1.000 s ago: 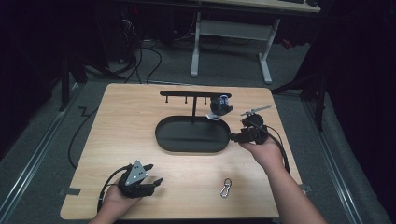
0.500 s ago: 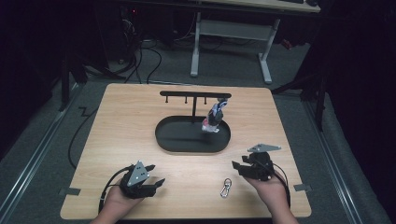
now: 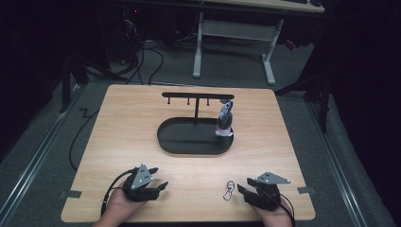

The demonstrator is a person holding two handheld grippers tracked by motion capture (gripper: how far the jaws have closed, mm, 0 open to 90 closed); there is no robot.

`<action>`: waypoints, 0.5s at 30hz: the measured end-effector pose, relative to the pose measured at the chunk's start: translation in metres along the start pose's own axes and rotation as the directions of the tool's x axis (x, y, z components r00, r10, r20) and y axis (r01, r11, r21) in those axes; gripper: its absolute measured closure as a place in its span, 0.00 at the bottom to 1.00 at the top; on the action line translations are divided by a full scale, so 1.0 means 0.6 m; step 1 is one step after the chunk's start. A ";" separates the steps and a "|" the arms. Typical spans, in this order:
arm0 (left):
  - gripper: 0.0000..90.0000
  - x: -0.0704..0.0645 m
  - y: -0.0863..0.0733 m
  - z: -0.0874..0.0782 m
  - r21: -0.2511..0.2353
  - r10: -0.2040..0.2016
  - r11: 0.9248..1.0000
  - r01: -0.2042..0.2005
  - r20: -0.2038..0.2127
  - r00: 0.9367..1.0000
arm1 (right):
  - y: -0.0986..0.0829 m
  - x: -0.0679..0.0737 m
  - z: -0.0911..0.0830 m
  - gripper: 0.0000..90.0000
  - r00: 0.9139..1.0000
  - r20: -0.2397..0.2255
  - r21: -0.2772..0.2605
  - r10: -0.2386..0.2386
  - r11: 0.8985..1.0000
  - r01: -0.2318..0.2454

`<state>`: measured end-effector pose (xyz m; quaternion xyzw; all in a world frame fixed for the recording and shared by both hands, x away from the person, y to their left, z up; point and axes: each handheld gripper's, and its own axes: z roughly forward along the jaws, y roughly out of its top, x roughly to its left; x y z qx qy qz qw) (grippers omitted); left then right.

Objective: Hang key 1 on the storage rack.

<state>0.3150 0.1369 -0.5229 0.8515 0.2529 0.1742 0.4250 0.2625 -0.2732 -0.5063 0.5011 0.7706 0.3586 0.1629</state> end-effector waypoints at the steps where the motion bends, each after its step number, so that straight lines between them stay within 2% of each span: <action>1: 0.41 0.000 0.001 0.001 0.001 0.000 1.000 0.000 0.001 1.000 | -0.001 0.001 -0.002 0.59 1.000 -0.003 -0.008 -0.006 1.000 0.006; 5: 0.41 -0.001 0.001 0.000 -0.001 0.001 1.000 -0.001 0.001 1.000 | 0.001 0.016 -0.010 0.82 1.000 -0.004 -0.023 -0.017 1.000 0.017; 8: 0.41 0.001 0.000 0.002 0.002 0.002 1.000 -0.002 0.000 1.000 | 0.004 0.030 -0.011 0.98 0.998 -0.039 -0.023 -0.053 0.998 0.052; 10: 0.41 0.002 0.000 0.003 0.006 0.000 1.000 0.000 0.002 1.000 | 0.005 0.043 -0.007 1.00 0.995 -0.071 -0.015 -0.075 0.997 0.074; 12: 0.41 0.001 0.000 0.003 0.009 0.003 1.000 -0.004 0.002 1.000 | 0.004 0.057 0.002 1.00 0.987 -0.130 0.002 -0.093 0.996 0.094; 15: 0.41 0.000 0.000 0.002 0.005 0.006 1.000 -0.007 0.002 1.000 | -0.002 0.086 0.024 0.97 0.975 -0.167 0.043 -0.146 0.987 0.155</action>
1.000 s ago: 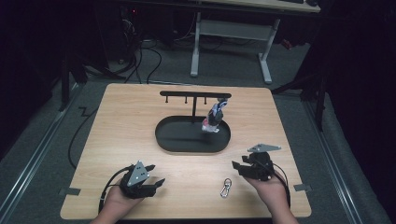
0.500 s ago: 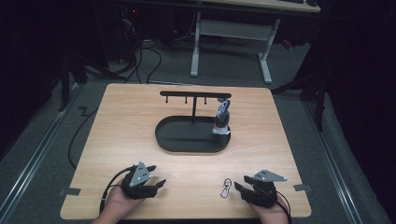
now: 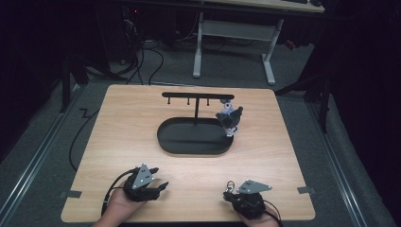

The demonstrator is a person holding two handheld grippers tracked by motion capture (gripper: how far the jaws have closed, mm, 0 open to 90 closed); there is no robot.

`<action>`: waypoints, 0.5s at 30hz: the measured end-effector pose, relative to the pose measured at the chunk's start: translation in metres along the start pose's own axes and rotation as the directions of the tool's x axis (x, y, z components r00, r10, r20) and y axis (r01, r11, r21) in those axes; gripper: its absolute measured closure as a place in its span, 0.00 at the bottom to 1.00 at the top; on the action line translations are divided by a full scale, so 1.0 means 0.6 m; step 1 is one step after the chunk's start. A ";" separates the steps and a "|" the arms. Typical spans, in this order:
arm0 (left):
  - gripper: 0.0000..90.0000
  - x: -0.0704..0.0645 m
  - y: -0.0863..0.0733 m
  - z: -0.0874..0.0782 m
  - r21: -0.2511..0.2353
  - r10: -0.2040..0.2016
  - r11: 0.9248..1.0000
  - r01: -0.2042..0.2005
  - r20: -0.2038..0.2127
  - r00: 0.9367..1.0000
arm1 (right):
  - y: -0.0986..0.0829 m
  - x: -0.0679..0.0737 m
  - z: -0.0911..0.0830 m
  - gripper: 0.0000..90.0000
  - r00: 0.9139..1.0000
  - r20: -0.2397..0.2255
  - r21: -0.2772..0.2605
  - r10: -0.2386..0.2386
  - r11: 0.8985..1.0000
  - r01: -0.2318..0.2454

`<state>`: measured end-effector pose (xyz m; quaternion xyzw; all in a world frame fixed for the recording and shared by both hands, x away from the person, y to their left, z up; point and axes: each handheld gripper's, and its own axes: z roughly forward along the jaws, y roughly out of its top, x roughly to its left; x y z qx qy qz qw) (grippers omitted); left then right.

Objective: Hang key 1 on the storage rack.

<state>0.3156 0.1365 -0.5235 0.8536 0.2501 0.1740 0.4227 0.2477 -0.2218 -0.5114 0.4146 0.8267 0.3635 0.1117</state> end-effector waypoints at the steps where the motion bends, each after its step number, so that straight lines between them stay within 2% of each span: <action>1: 0.41 0.000 0.000 0.000 -0.001 0.000 1.000 0.000 -0.001 1.000 | 0.000 0.007 0.009 0.95 1.000 0.005 0.015 -0.019 1.000 0.019; 4: 0.41 0.002 0.000 -0.002 -0.006 -0.005 1.000 0.005 -0.003 1.000 | 0.004 0.014 0.023 0.94 0.999 0.029 0.032 -0.039 0.999 0.039; 9: 0.41 0.002 0.000 0.000 -0.001 -0.003 1.000 0.003 -0.002 1.000 | 0.000 -0.004 0.020 0.94 0.997 0.083 0.041 -0.004 0.999 0.000; 11: 0.41 0.002 -0.001 0.000 -0.001 -0.003 1.000 0.003 -0.002 1.000 | -0.004 -0.016 0.013 0.94 0.994 0.104 0.031 0.024 0.999 -0.027; 15: 0.41 0.002 -0.001 0.001 -0.001 -0.003 1.000 0.003 -0.001 1.000 | -0.012 -0.049 -0.001 0.93 0.985 0.148 0.006 0.094 0.995 -0.095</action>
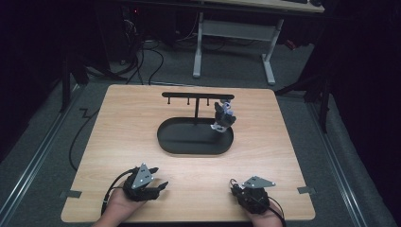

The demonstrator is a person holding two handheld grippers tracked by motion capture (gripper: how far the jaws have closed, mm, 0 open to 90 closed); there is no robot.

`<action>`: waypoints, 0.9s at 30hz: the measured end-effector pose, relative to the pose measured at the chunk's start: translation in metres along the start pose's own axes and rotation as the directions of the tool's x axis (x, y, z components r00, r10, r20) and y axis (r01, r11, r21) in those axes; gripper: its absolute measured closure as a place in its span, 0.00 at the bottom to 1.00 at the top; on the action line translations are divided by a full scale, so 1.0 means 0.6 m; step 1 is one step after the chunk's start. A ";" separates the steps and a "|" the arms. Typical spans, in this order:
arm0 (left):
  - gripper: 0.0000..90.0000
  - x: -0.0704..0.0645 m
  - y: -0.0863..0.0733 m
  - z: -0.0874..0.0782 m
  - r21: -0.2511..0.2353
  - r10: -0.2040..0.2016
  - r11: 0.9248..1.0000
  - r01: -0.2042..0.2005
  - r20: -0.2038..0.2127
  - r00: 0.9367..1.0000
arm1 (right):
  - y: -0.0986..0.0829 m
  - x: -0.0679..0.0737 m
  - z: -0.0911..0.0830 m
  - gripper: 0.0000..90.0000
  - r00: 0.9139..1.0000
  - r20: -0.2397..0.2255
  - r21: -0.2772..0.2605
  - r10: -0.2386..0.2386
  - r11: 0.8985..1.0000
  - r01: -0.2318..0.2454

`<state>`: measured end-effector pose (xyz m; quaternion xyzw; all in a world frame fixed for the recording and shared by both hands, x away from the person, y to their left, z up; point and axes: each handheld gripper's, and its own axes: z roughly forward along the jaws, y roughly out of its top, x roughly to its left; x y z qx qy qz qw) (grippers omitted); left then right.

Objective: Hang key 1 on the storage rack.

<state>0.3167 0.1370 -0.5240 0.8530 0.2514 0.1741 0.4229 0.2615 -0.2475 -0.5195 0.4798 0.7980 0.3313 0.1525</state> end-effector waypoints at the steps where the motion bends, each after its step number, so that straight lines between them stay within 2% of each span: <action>1: 0.41 0.000 0.000 0.000 0.000 0.000 1.000 0.000 0.000 1.000 | -0.001 -0.009 -0.001 0.93 1.000 0.018 -0.001 0.009 1.000 -0.009; 4: 0.41 0.000 0.000 0.001 0.003 0.000 1.000 0.000 -0.001 1.000 | -0.004 -0.031 -0.005 0.91 0.998 0.032 -0.003 0.045 0.999 -0.045; 7: 0.41 0.001 0.000 0.001 0.006 0.001 1.000 -0.001 -0.001 1.000 | -0.004 -0.035 -0.015 0.85 0.998 0.031 -0.031 0.055 0.998 -0.054; 11: 0.41 0.001 0.000 0.003 0.008 0.000 1.000 0.000 0.001 1.000 | -0.002 -0.026 -0.019 0.69 0.998 0.056 -0.052 0.022 0.998 -0.019; 13: 0.41 0.000 0.000 0.003 0.009 0.001 1.000 -0.001 0.002 1.000 | 0.001 -0.020 -0.015 0.61 0.996 0.083 -0.049 -0.008 0.999 0.012; 15: 0.41 0.000 -0.001 0.002 0.009 0.001 1.000 -0.001 0.001 1.000 | 0.006 -0.015 -0.009 0.59 0.994 0.102 -0.043 -0.039 0.998 0.044; 17: 0.41 0.001 -0.001 0.002 0.011 0.001 1.000 -0.001 -0.001 1.000 | 0.012 -0.012 -0.002 0.60 0.991 0.116 -0.035 -0.061 0.997 0.066; 21: 0.41 0.003 -0.004 0.000 0.011 -0.007 1.000 0.007 -0.005 1.000 | 0.021 -0.015 0.009 0.77 0.986 0.144 -0.009 -0.085 0.996 0.087; 22: 0.41 0.003 -0.005 0.000 0.012 -0.009 1.000 0.009 -0.005 1.000 | 0.022 -0.019 0.009 0.83 0.987 0.145 -0.013 -0.075 0.997 0.078; 27: 0.41 0.005 -0.008 -0.003 0.013 -0.019 1.000 0.019 -0.009 1.000 | 0.027 -0.043 0.005 0.96 0.991 0.132 -0.031 -0.017 0.999 0.022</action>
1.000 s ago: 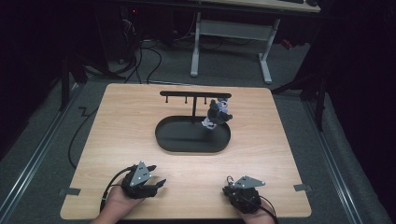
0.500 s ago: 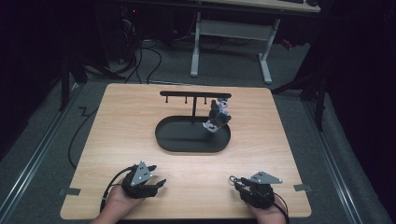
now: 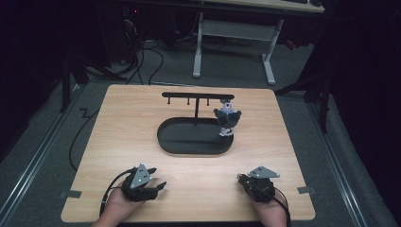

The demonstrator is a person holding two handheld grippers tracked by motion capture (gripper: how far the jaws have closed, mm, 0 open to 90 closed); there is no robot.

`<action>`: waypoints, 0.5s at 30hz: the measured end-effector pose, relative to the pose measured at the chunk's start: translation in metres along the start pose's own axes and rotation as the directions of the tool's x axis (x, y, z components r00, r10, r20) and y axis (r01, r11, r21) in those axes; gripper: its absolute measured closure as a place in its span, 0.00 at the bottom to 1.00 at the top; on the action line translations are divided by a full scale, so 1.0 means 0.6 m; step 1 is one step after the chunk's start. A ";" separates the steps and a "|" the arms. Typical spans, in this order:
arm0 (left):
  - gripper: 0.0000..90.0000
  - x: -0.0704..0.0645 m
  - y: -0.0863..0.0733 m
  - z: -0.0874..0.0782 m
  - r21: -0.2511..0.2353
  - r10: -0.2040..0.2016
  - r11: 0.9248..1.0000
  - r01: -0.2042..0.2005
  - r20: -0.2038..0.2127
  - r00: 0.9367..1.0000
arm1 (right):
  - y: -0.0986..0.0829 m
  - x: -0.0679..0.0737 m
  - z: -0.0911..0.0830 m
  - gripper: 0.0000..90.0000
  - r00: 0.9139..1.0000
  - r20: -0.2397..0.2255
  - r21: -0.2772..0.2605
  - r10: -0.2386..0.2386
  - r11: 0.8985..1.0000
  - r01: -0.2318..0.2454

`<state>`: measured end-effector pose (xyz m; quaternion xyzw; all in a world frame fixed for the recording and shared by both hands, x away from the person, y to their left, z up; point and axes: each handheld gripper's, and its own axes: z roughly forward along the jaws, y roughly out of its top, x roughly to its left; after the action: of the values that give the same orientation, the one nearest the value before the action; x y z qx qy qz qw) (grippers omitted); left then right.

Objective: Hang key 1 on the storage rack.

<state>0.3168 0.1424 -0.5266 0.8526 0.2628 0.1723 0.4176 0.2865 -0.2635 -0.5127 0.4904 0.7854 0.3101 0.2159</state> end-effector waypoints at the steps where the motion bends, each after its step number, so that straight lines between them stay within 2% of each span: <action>1: 0.41 0.000 0.000 0.000 0.001 0.000 1.000 0.000 -0.001 1.000 | 0.000 -0.005 0.000 0.98 1.000 -0.005 -0.004 0.009 1.000 -0.009; 5: 0.41 -0.001 -0.001 0.000 0.002 -0.001 1.000 0.001 -0.003 1.000 | -0.001 -0.017 -0.001 0.97 0.999 -0.025 -0.007 0.036 0.999 -0.037; 9: 0.41 -0.002 -0.001 0.000 0.004 -0.006 1.000 0.006 -0.005 1.000 | -0.003 -0.017 -0.004 0.88 0.999 -0.034 -0.001 0.037 0.999 -0.037; 11: 0.41 -0.002 -0.001 0.000 0.004 -0.013 1.000 0.013 -0.005 1.000 | -0.005 -0.015 -0.005 0.85 0.998 -0.053 0.020 0.044 0.999 -0.043; 15: 0.41 -0.003 0.000 0.002 0.009 -0.009 1.000 0.009 -0.002 1.000 | -0.003 -0.018 -0.008 0.82 0.997 -0.061 0.054 0.038 0.998 -0.034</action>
<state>0.3160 0.1405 -0.5276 0.8531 0.2679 0.1700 0.4142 0.2871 -0.2751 -0.5100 0.5001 0.7906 0.3083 0.1728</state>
